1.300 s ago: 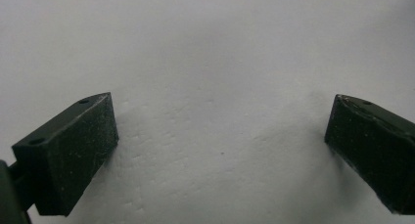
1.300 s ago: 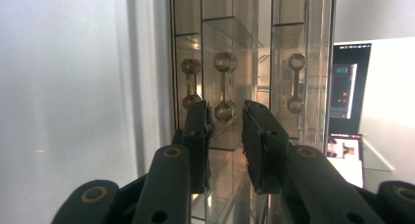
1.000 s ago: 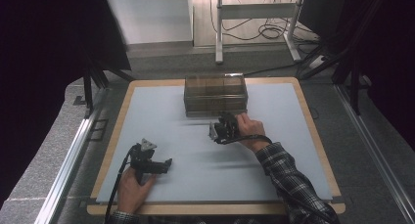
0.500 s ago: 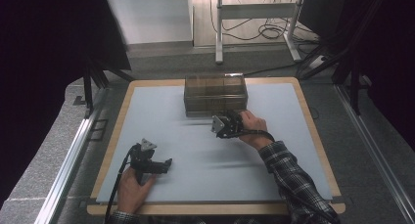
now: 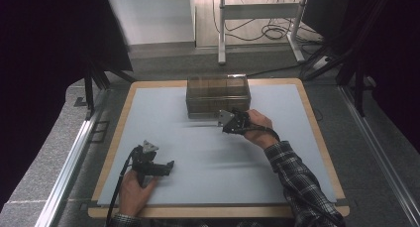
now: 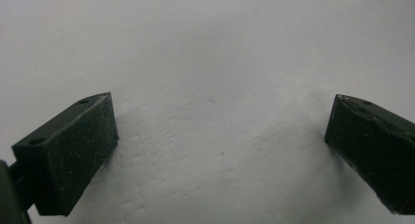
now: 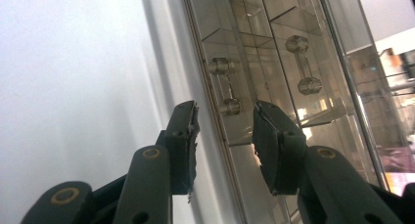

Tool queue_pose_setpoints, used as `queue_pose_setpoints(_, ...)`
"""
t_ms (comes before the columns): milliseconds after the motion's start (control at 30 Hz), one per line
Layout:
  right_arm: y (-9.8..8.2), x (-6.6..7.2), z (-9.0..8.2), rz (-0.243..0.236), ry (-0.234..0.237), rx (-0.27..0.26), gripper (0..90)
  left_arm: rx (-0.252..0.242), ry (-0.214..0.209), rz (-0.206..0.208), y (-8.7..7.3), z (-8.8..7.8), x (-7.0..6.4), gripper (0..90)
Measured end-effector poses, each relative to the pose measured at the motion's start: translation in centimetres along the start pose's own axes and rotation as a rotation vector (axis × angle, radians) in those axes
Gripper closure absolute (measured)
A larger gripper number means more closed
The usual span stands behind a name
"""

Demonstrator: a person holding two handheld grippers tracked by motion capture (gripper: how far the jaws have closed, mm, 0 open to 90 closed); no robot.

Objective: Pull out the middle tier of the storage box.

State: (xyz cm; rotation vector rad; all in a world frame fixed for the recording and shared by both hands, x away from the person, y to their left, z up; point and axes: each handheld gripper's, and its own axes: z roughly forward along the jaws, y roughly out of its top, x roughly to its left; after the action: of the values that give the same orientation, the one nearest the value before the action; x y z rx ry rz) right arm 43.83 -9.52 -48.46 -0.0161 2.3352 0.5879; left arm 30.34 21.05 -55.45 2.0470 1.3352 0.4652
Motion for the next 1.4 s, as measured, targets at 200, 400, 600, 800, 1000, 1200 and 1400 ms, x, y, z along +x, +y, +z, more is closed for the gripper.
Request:
queue_pose_setpoints(200,-0.4,-0.8,-0.2,0.048,0.058,-0.021,60.0,0.000,0.000,0.000,0.0,0.0,0.0,0.0)
queue_pose_setpoints(400,-0.7,-1.6,-0.4,0.091,0.101,-0.039,60.1,0.000,0.000,0.000,0.0,0.0,0.0,0.0)
queue_pose_setpoints(600,-1.2,-2.9,-0.6,0.136,0.146,-0.053,59.9,0.000,0.000,-0.001,0.0,0.0,0.0,0.0)
queue_pose_setpoints(800,-1.7,-4.0,-0.5,0.156,0.194,-0.040,60.1,0.000,0.000,-0.001,0.0,0.0,0.0,0.0)
queue_pose_setpoints(1000,-2.1,-5.2,-0.5,0.183,0.232,-0.050,60.6,0.000,0.000,-0.001,0.0,0.0,0.0,0.0)
queue_pose_setpoints(1200,-2.8,-6.4,-0.3,0.199,0.274,-0.053,60.6,0.000,-0.001,-0.005,0.0,0.0,0.0,0.0)
queue_pose_setpoints(1400,-3.5,-7.2,0.5,0.187,0.332,-0.038,64.1,0.000,-0.001,-0.004,0.0,0.0,0.0,0.0)
